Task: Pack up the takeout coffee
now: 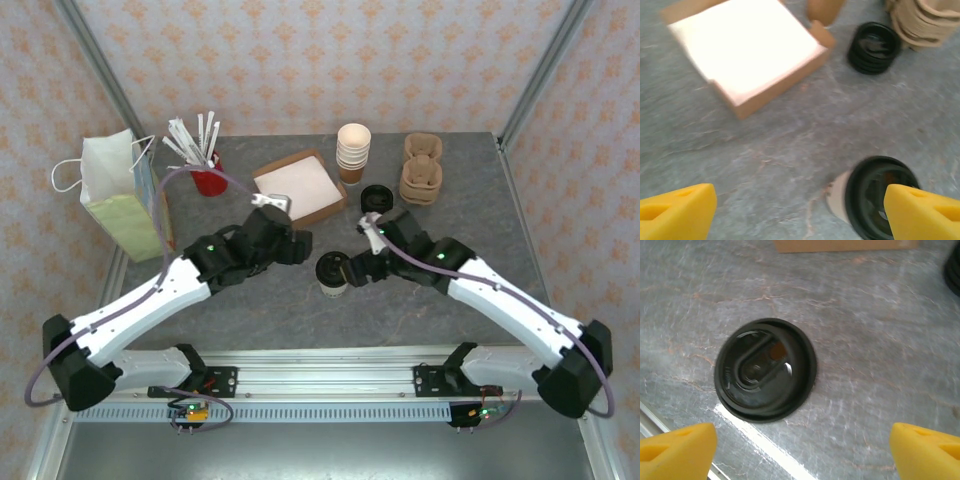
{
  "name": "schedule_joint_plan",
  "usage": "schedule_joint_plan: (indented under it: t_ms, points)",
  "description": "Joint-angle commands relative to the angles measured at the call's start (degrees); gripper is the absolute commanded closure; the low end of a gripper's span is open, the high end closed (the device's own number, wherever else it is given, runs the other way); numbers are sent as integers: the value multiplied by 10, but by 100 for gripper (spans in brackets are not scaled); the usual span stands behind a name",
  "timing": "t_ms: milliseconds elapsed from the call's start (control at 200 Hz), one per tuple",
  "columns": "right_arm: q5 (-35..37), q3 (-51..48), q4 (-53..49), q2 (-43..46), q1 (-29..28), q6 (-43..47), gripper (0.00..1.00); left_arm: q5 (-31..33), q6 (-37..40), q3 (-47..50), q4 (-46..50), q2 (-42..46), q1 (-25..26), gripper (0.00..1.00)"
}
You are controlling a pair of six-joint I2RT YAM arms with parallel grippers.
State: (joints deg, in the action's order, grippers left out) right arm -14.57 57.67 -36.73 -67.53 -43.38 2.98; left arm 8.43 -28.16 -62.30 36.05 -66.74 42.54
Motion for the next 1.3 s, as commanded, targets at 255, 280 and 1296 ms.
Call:
schedule_joint_plan:
  t_ms: [255,280,1296]
  points:
    - [76,105,-3,-155,-65,124,9,-38,-15,60,40,79,-100,13]
    - [75,107,-4,-160,-65,125,9,-40,-14,61,40,80,-101,13]
    - [80,81,-28,-190,-75,111,24,-47,-11,72,34,83,-105,13]
